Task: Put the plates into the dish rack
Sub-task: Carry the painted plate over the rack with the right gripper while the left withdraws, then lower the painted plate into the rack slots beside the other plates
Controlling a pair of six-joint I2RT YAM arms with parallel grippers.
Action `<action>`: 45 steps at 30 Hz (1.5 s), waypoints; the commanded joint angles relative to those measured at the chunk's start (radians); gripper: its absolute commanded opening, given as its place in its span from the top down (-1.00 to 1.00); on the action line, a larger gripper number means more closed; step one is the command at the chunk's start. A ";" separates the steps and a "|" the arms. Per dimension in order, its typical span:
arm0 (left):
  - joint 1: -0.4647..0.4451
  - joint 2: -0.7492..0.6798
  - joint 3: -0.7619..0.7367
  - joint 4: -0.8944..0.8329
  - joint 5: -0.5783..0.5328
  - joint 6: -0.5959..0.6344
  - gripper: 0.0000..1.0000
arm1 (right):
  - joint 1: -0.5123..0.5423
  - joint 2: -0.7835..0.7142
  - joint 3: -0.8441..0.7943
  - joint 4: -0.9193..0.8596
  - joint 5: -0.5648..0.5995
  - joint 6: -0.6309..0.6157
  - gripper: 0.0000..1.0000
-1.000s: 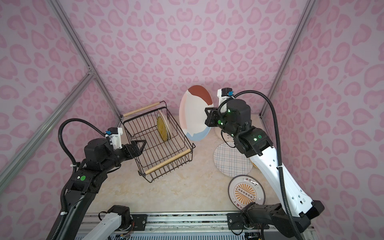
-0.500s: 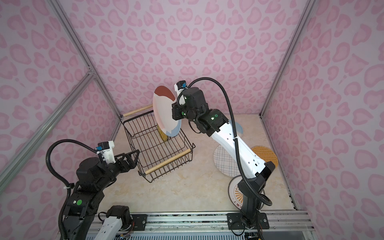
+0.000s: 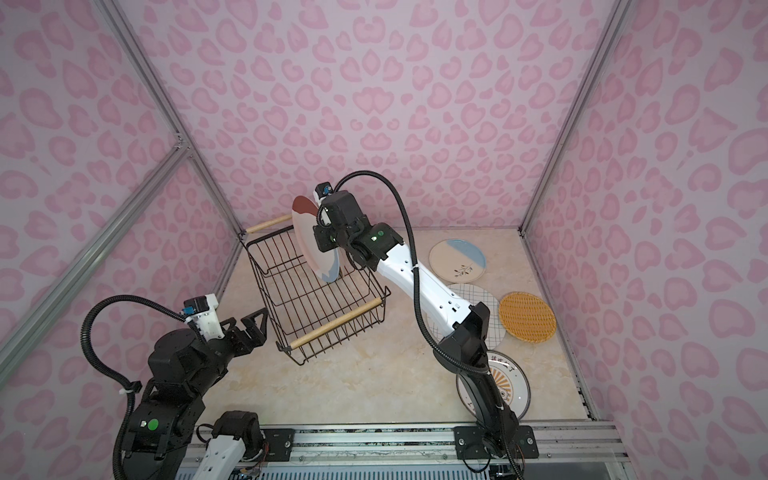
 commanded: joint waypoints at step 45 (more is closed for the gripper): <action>0.037 0.041 -0.015 0.035 0.076 0.011 -0.95 | -0.006 0.366 0.158 0.225 0.079 -0.064 1.00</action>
